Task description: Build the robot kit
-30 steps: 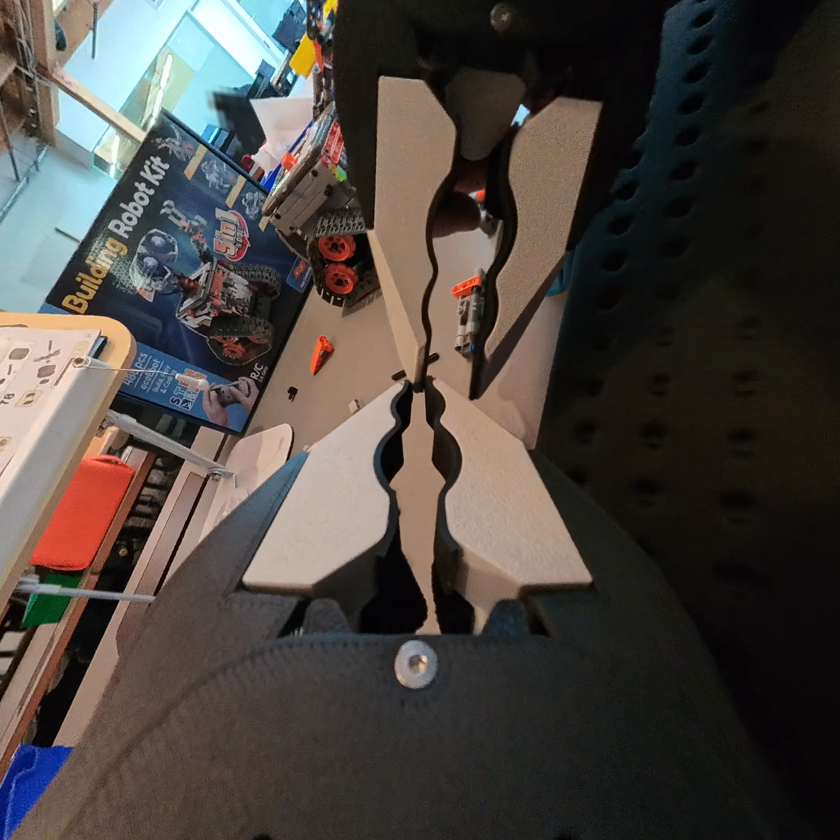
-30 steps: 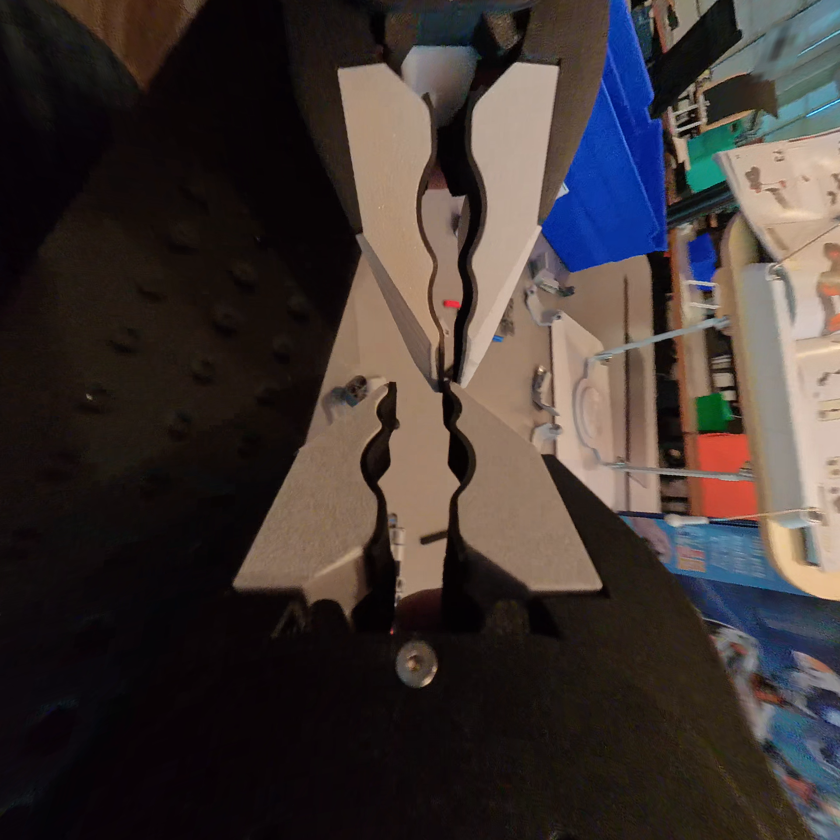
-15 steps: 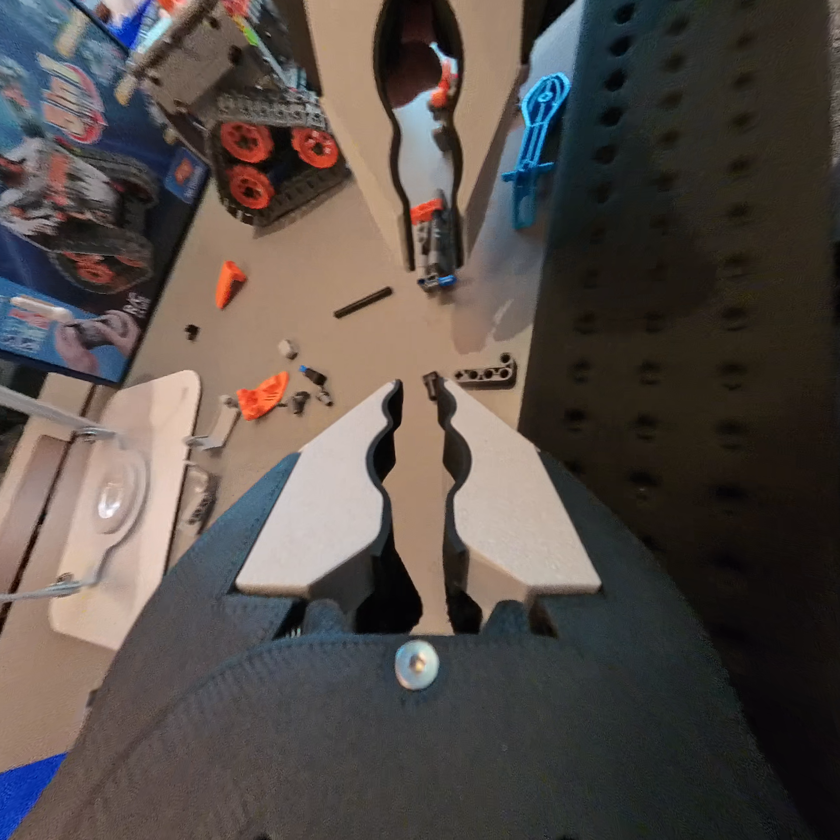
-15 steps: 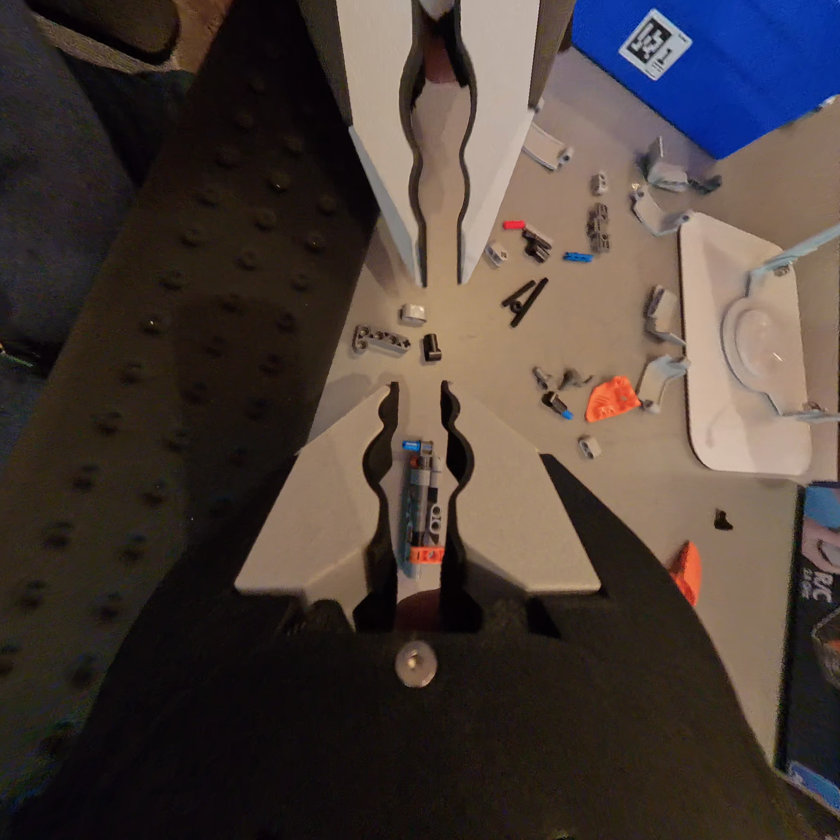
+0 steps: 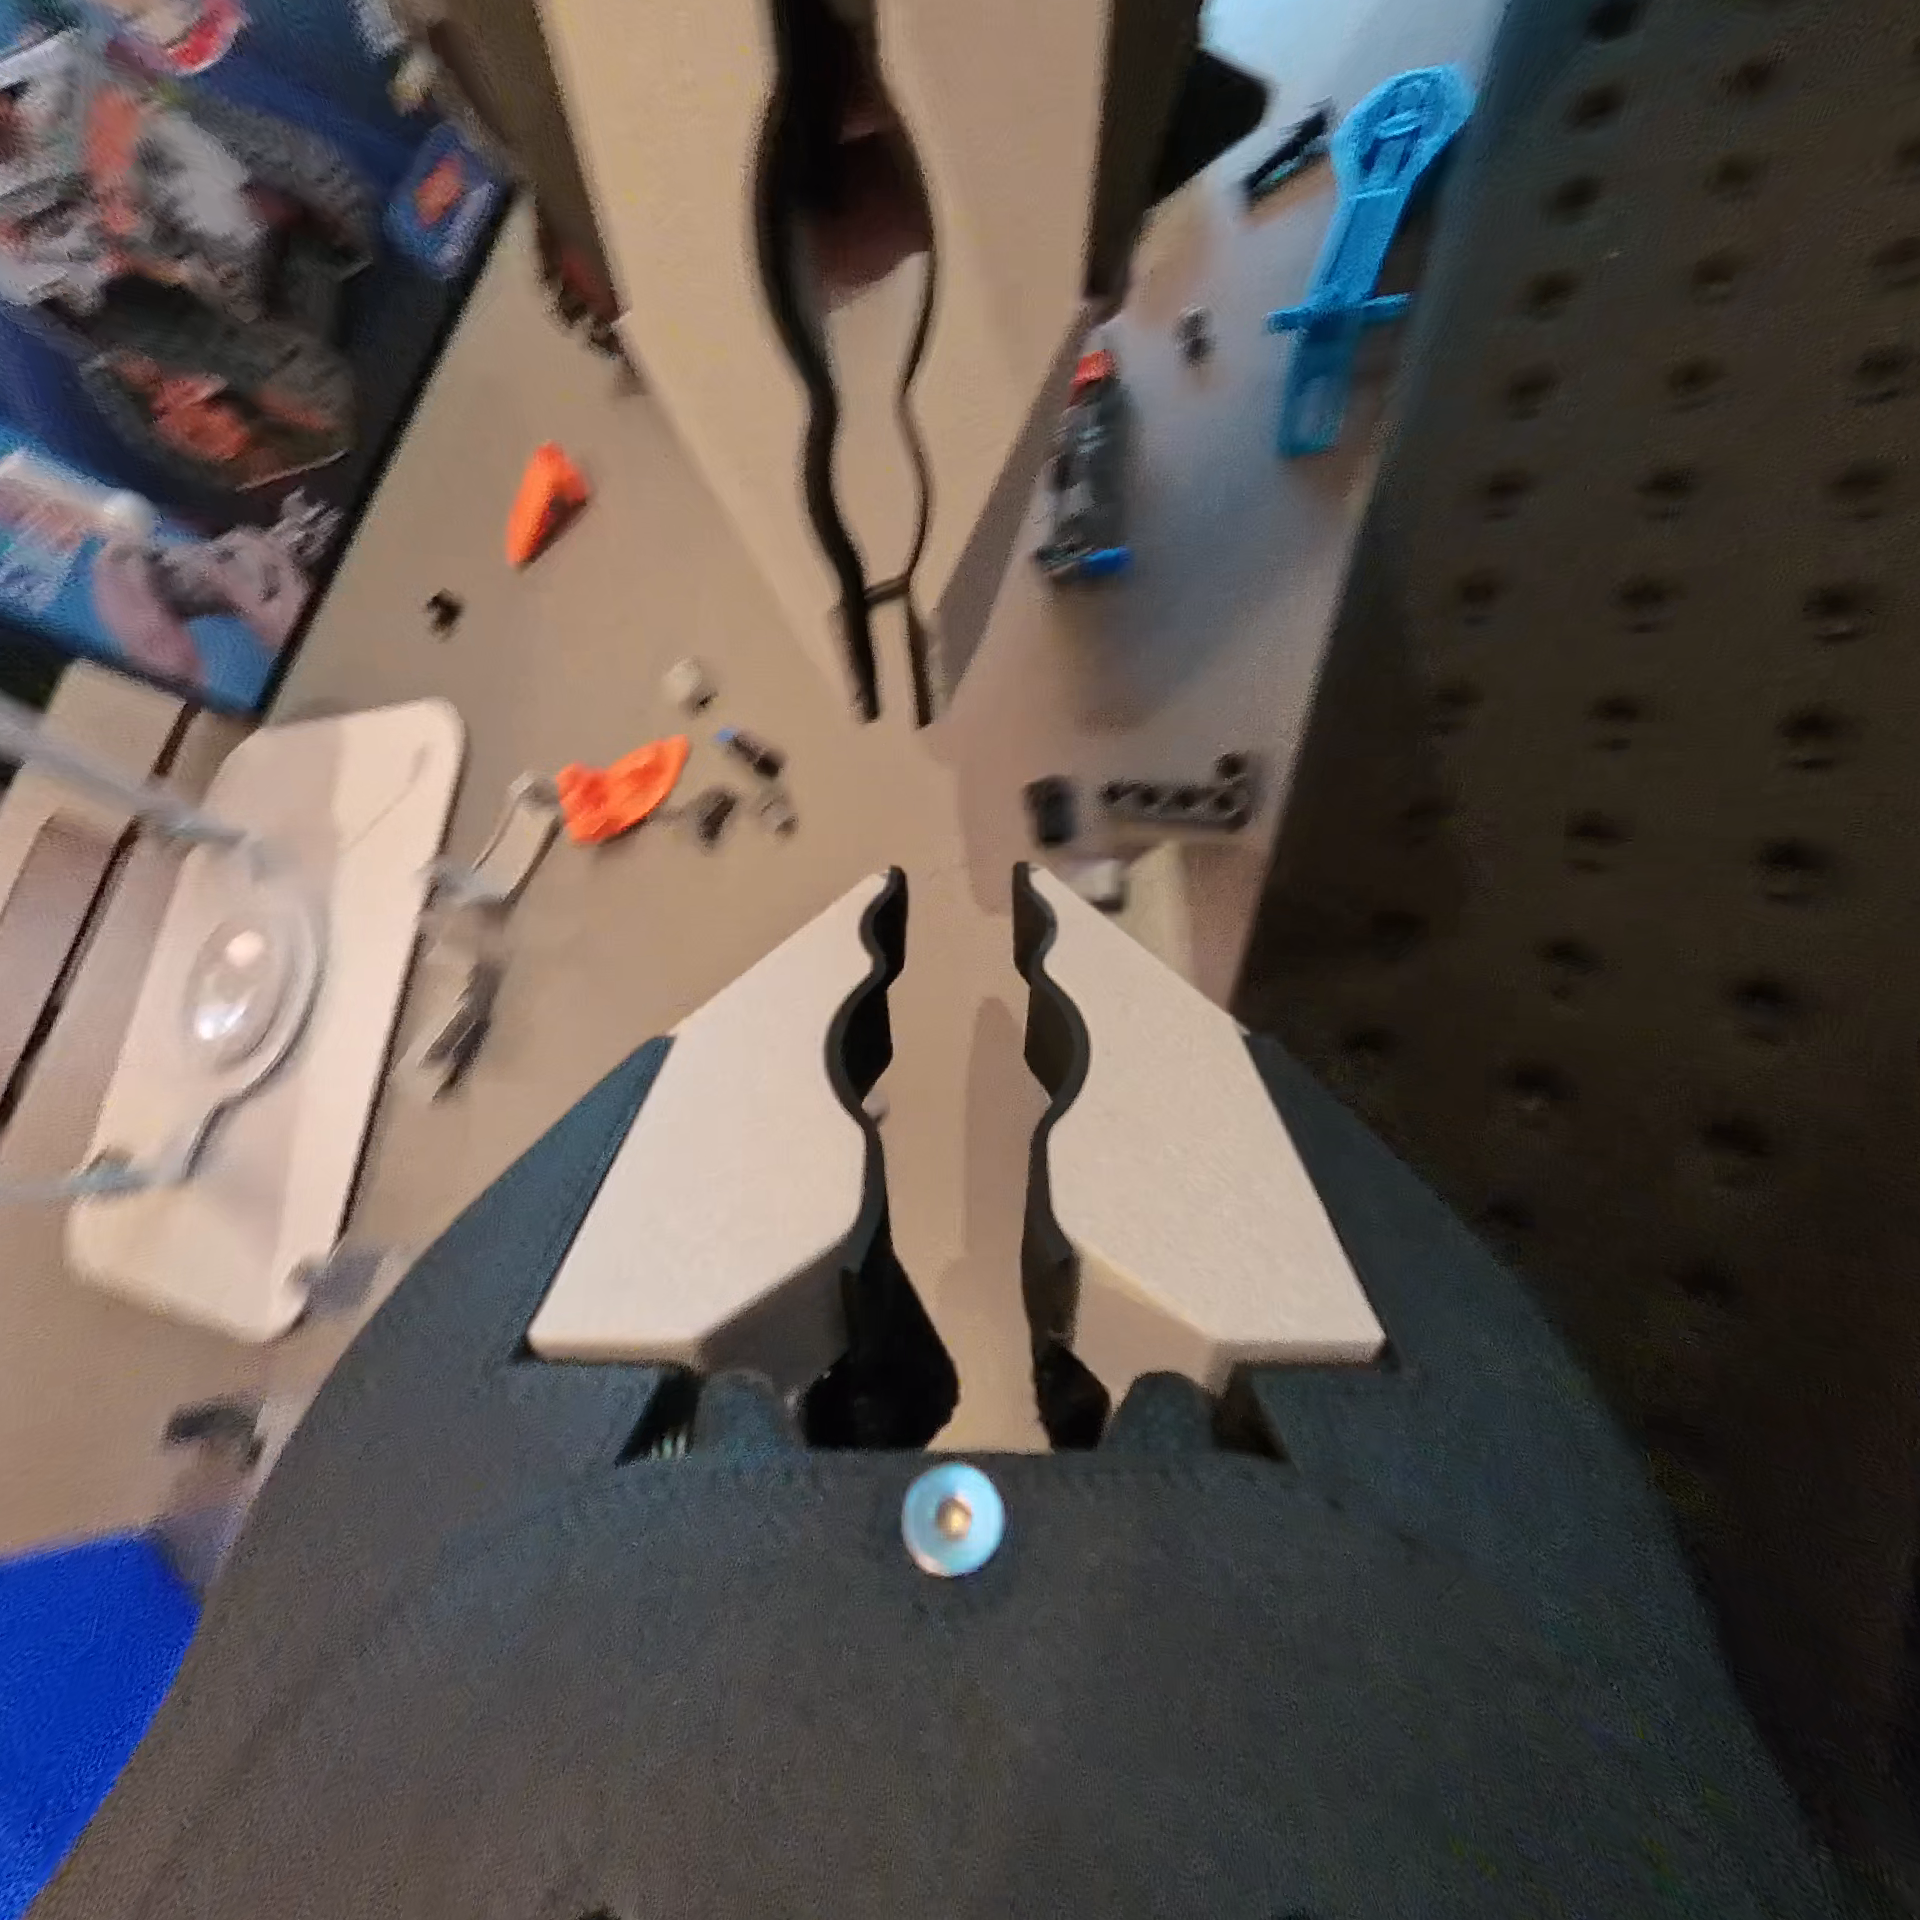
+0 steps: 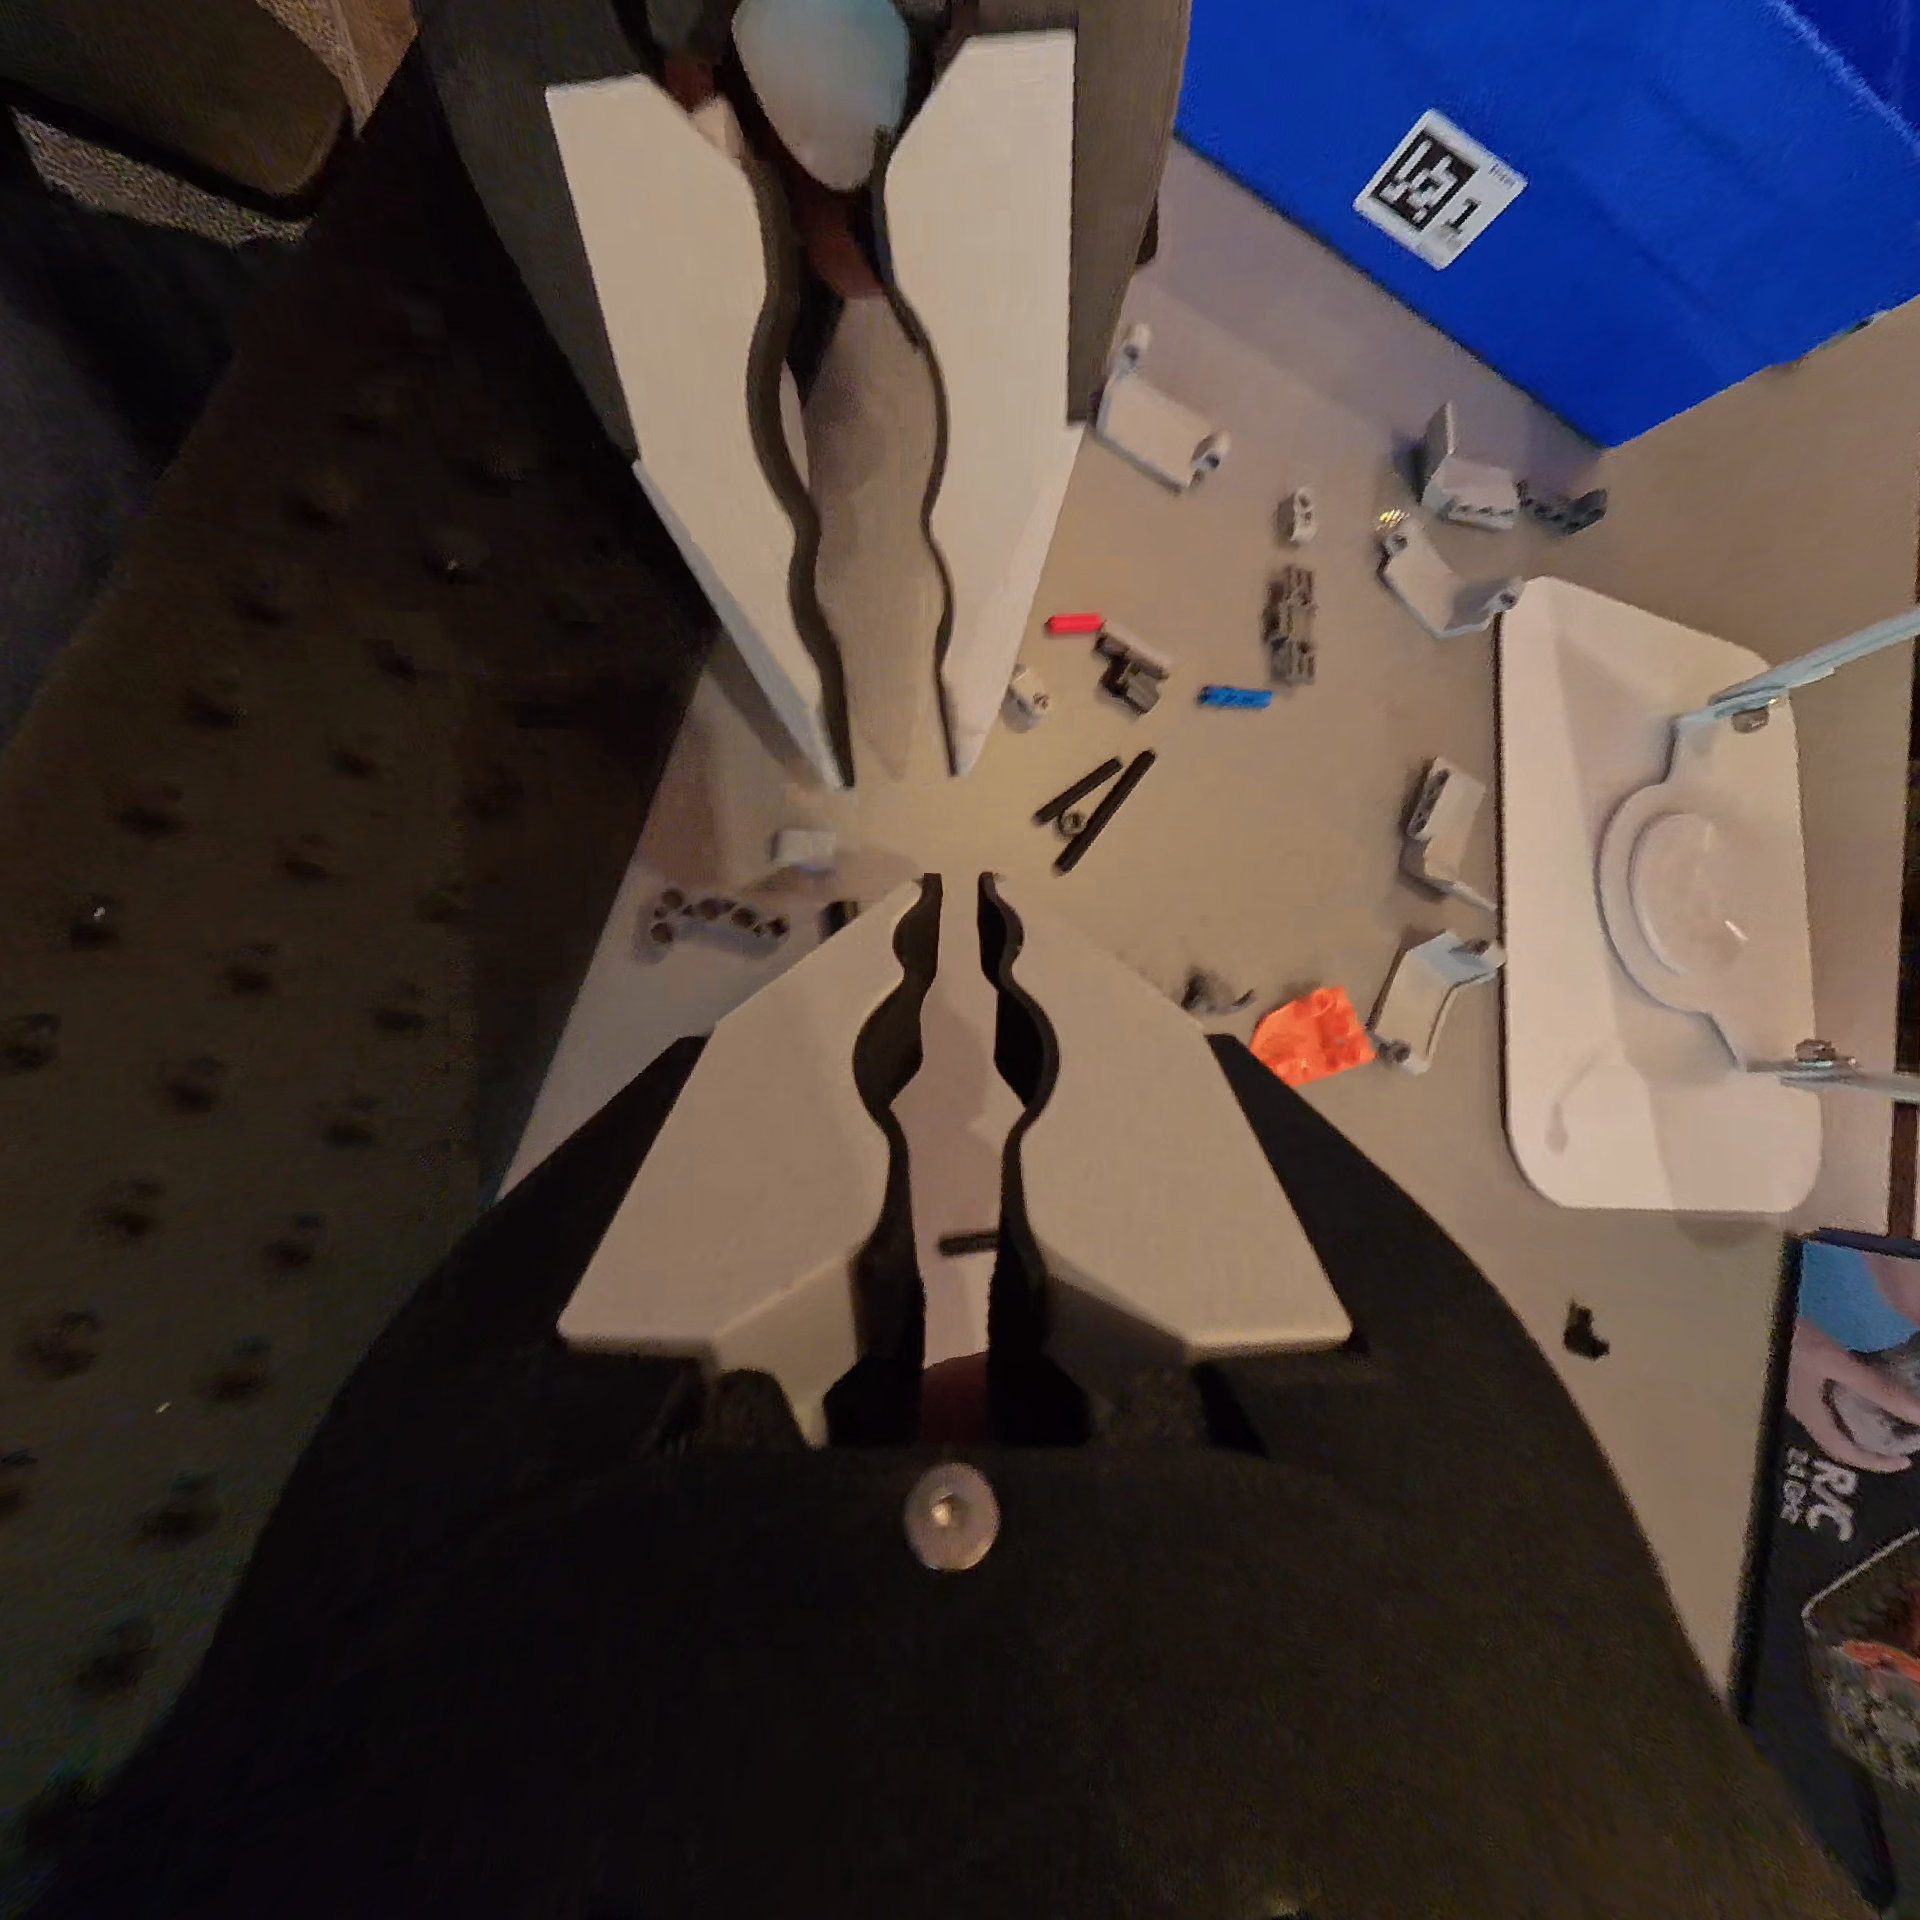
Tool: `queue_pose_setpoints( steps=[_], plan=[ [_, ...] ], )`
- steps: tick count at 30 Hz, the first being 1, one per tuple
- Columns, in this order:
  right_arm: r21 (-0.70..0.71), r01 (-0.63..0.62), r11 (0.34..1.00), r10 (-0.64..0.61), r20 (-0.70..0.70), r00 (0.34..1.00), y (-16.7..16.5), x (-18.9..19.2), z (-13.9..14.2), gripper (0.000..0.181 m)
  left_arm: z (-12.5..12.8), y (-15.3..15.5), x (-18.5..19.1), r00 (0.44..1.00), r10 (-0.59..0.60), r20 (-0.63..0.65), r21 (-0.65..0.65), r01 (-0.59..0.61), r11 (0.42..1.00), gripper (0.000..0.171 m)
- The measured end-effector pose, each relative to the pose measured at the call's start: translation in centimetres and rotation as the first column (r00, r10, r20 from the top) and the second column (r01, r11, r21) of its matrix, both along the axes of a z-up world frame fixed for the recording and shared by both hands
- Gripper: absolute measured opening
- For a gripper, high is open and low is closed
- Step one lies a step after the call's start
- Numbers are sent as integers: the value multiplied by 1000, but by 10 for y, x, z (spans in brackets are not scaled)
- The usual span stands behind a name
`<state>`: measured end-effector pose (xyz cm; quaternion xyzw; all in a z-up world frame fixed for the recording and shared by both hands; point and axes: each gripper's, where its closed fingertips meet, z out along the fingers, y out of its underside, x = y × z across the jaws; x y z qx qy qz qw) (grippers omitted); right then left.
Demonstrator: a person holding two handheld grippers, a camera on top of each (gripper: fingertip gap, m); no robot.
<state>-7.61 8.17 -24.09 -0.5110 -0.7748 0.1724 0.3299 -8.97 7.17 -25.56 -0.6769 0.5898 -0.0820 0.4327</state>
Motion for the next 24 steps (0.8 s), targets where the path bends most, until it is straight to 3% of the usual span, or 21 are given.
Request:
queue_pose_setpoints(
  steps=[3,6,13,24],
  plan=[
    [31,2,1000,-2,-4,1000,11,-14,6,5,10,30,-50,971,237,-13,32,-236,971,17],
    [12,3,1000,-2,-48,999,10,-20,11,4,0,43,-76,931,364,-36,-51,-366,929,19],
    [-7,32,999,-32,-59,998,15,-10,2,3,-34,57,-84,888,435,-149,-203,-459,865,18],
    [-39,40,998,-44,-87,995,18,-3,2,1,-40,57,-81,894,416,-168,-248,-446,860,3]
  ],
)
